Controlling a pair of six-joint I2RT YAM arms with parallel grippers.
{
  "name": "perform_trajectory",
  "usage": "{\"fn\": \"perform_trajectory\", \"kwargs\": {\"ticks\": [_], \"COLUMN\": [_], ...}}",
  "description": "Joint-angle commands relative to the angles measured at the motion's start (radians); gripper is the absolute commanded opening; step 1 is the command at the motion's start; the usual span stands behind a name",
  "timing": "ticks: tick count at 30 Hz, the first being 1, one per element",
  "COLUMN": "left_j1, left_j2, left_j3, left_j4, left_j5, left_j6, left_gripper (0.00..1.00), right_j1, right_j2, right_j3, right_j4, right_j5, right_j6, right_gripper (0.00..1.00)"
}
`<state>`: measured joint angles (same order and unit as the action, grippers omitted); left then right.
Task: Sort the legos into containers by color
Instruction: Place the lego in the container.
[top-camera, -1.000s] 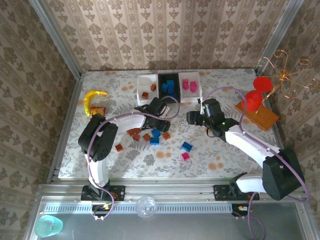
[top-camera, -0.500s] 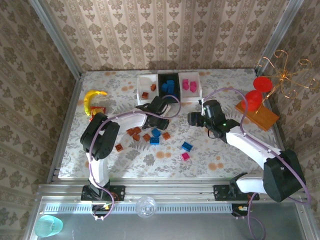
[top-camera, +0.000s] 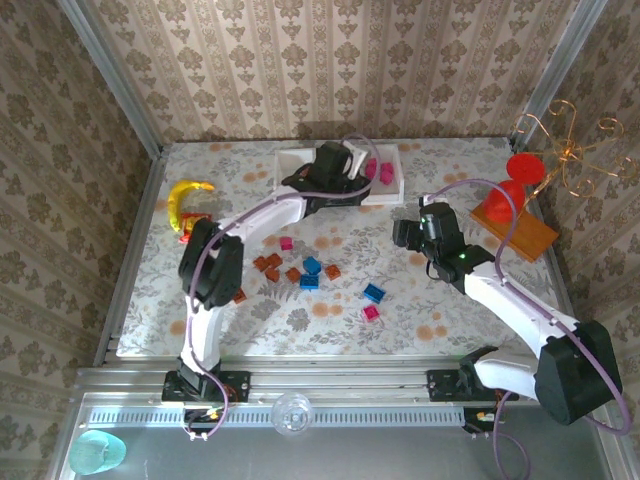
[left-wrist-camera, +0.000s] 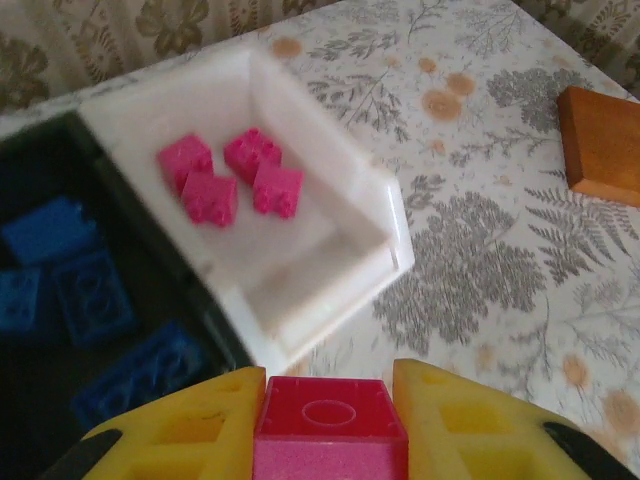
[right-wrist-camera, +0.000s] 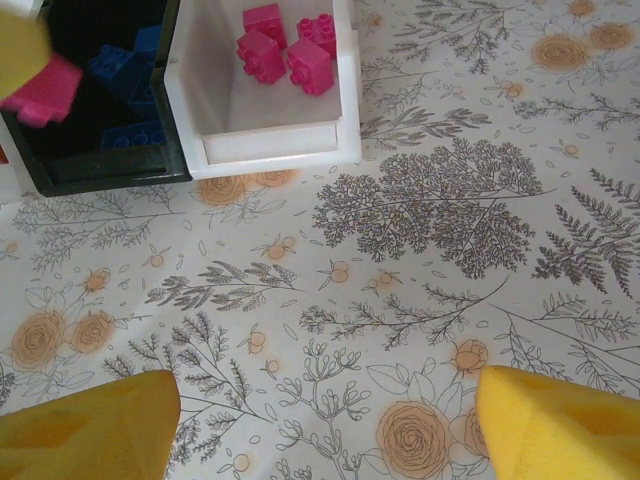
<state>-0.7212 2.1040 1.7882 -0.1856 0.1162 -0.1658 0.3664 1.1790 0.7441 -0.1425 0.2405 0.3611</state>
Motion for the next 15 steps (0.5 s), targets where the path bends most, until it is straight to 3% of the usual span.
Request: {"fn": "perform_trajectory", "kwargs": {"ticks": [1, 8, 10, 15], "left_j1": [0.003, 0.002, 0.004, 0.01], "left_j2": [0.137, 0.421, 0.481, 0.489], "left_j3": [0.174, 0.623, 0.724, 0.781], "left_j4": [-0.085, -0.252, -0.288, -0.312], "left_j5": [0.009, -0.044, -0.053, -0.052], "left_j6": [0.071, 0.15, 0.162, 0.167], "left_gripper": [0.33, 0.34, 0.39, 0.52], "right_j1": [-0.001, -0.001, 0.0, 0.022], "right_j2": [-0.017, -0.037, -0.03, -0.019], "right_j3": [0.0, -0.018, -0.018, -0.025], "right_j4": [-0.029, -0.062, -0.084, -0.154], "right_j5": [0.041, 0.016, -0.014, -0.071], "right_j6": [0.024, 0.032, 0.038, 0.06], "right_gripper": [0.79, 0.8, 0.79, 0.79]}}
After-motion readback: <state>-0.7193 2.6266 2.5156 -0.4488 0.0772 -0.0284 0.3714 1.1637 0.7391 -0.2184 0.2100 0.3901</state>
